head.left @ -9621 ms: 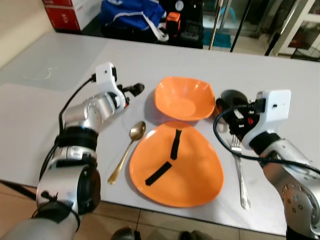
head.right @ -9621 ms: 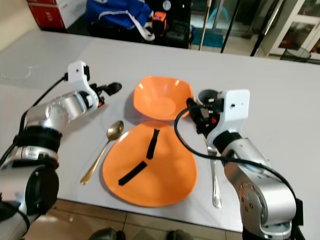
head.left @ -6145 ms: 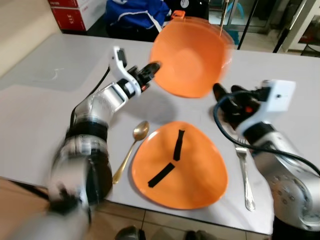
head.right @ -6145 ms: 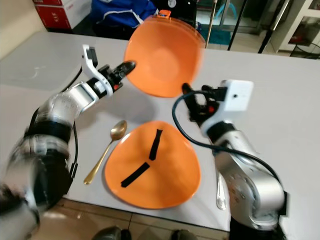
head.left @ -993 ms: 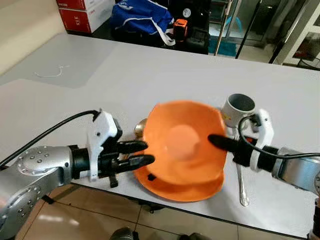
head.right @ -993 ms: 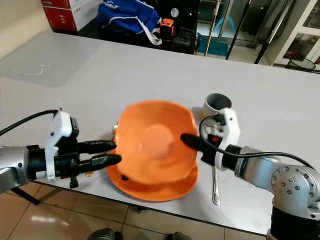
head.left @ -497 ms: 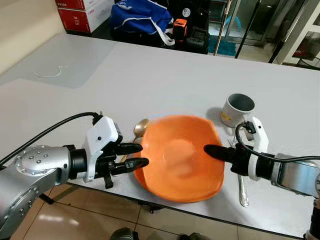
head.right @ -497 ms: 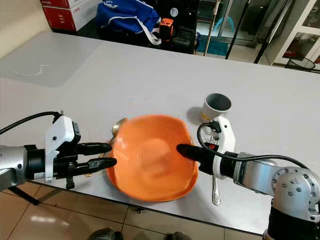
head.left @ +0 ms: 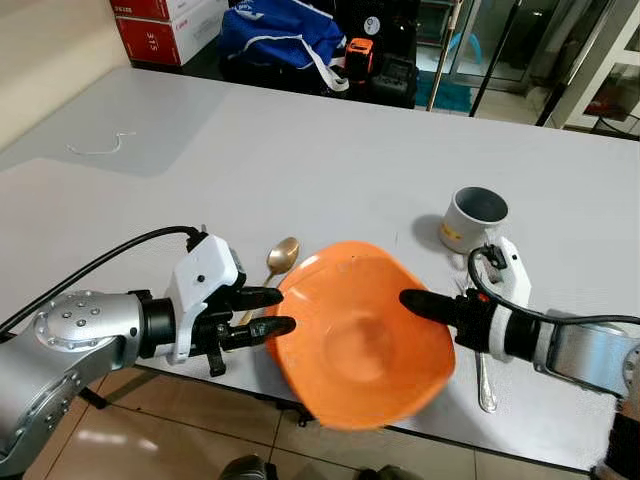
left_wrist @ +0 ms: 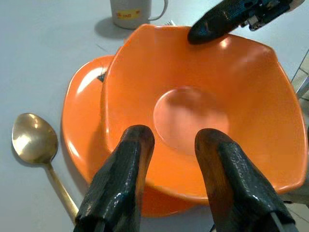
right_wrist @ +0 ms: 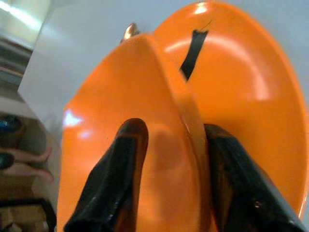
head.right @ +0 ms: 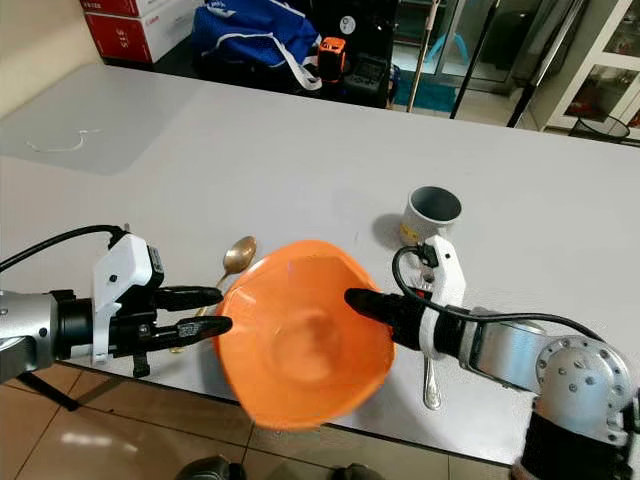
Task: Setting the table
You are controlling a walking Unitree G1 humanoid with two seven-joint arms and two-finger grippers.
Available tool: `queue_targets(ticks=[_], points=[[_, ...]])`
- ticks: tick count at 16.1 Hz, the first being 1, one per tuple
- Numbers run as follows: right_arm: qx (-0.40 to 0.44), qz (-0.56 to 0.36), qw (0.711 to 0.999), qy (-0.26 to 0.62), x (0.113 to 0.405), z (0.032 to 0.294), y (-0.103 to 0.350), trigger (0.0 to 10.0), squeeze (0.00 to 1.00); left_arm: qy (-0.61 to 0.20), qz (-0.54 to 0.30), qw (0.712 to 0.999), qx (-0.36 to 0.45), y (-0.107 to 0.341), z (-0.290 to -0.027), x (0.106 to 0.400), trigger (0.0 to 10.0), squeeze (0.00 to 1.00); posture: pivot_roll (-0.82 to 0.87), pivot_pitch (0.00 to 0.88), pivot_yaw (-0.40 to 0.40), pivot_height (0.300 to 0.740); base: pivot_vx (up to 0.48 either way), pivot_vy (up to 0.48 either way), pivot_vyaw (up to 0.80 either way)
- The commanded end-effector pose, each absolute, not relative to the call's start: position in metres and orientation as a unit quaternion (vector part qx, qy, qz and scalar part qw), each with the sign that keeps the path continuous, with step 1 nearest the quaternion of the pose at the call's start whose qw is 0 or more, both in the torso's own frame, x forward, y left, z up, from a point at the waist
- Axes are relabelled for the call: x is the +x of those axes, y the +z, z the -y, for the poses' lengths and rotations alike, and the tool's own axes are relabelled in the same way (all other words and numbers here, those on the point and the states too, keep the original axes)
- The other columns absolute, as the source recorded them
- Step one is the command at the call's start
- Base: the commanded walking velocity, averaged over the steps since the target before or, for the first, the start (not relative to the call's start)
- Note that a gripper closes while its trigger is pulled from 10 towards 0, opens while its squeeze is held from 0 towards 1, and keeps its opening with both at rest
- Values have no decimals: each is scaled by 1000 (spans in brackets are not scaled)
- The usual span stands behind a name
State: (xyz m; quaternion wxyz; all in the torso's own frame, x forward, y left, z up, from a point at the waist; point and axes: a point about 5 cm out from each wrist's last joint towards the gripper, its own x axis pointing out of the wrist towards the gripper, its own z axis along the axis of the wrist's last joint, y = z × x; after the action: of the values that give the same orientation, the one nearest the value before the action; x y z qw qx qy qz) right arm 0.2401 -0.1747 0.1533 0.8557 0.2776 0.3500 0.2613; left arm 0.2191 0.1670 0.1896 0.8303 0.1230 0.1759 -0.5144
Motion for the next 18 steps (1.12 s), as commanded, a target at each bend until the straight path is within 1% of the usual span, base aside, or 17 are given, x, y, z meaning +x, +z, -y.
queue_targets(ticks=[1, 6, 9, 11, 12, 13, 14, 15, 16, 17, 18], points=[[282, -338, 866, 236, 245, 178, 155, 10000, 1000, -513, -176, 829, 135, 190, -167, 220, 10000, 0, 7, 63, -32, 740, 0, 0, 0], [311, -302, 885, 169, 267, 180, 153, 10000, 1000, -504, -176, 834, 141, 189, -170, 224, 10000, 0, 10, 62, -31, 740, 0, 0, 0], [319, -286, 887, 172, 275, 171, 154, 10000, 1000, -500, -175, 836, 145, 188, -171, 226, 10000, 0, 11, 59, -32, 740, 0, 0, 0], [315, -264, 896, 166, 280, 169, 157, 10000, 1000, -497, -175, 837, 146, 188, -171, 228, 10000, 0, 12, 58, -34, 740, 0, 0, 0], [304, -217, 913, 167, 287, 172, 167, 10000, 0, -494, -172, 839, 149, 189, -170, 230, 10000, 0, 17, 60, -36, 740, 0, 0, 0], [308, -191, 915, 175, 289, 174, 175, 10000, 0, -492, -166, 842, 150, 190, -170, 232, 10000, 0, 17, 60, -36, 740, 0, 0, 0], [319, -128, 918, 197, 292, 180, 198, 10000, 0, -481, -141, 852, 148, 195, -167, 240, 10000, 0, 19, 61, -44, 740, 0, 0, 0], [307, -93, 922, 216, 291, 185, 212, 10000, 0, -478, -126, 857, 144, 196, -162, 248, 10000, 0, 21, 60, -48, 740, 0, 0, 0], [298, -86, 924, 224, 290, 186, 216, 10000, 0, -478, -122, 858, 142, 196, -159, 251, 10000, 0, 21, 60, -48, 740, 0, 0, 0], [241, -67, 933, 259, 281, 190, 228, 10000, 0, -479, -105, 859, 148, 188, -139, 272, 10000, 0, 12, 61, -46, 740, 0, 0, 0], [225, -64, 935, 268, 278, 191, 229, 10000, 0, -480, -102, 857, 155, 187, -133, 278, 10000, 0, 5, 60, -41, 740, 0, 0, 0]])
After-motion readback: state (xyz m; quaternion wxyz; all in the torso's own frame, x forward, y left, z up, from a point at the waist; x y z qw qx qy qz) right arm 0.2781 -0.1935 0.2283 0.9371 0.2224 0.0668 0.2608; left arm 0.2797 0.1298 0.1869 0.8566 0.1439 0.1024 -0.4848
